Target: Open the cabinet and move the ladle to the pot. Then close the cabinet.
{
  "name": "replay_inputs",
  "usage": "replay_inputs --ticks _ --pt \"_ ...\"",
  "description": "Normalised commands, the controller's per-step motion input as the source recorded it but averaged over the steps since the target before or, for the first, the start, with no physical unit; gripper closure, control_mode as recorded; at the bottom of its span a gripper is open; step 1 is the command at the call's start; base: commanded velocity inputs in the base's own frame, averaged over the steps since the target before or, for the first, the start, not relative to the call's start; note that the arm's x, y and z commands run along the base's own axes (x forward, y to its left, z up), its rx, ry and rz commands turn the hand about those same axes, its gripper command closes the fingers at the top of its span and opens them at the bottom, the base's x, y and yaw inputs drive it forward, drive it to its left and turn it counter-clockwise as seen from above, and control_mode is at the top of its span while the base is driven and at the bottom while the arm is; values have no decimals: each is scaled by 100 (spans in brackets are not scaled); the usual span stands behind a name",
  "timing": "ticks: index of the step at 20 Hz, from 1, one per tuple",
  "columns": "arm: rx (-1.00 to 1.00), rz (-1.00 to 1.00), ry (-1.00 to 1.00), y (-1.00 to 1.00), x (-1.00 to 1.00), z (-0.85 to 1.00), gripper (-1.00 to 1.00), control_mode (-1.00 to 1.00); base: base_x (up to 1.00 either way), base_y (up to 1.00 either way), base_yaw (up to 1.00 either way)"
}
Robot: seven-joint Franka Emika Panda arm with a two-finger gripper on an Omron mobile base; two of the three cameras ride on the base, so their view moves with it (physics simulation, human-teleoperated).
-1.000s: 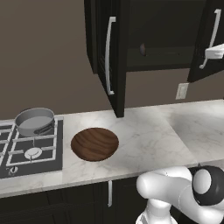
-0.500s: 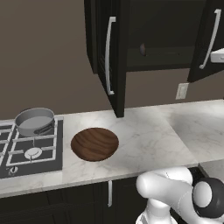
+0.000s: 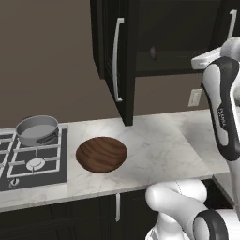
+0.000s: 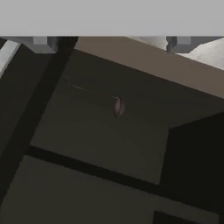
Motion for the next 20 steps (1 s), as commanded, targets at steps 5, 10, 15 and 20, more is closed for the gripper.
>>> replay_inputs --ticks 5,10,15,20 --pt "-17 -15 1 70 61 0 -100 -100 0 0 0" --pt "-16 -14 14 23 83 -6 -100 -100 0 0 0" --pt "-10 -5 11 0 65 -2 -100 -100 0 0 0" --pt "-6 0 8 -1 40 0 -100 -100 0 0 0"
